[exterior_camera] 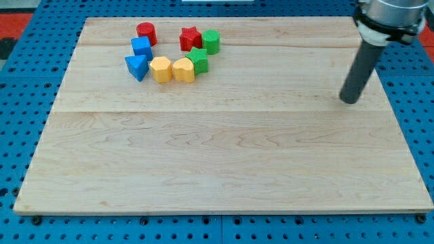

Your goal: Place your arm to the right side of the green circle

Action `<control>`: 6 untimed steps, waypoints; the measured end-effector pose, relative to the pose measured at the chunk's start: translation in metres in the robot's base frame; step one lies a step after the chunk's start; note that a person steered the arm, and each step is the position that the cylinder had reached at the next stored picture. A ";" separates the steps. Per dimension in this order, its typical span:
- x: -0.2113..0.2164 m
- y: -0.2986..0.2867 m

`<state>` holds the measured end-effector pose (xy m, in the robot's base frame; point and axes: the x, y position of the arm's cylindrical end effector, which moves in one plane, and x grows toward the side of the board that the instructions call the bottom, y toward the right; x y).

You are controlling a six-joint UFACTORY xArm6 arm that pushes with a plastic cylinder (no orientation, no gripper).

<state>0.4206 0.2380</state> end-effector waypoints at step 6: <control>-0.153 -0.213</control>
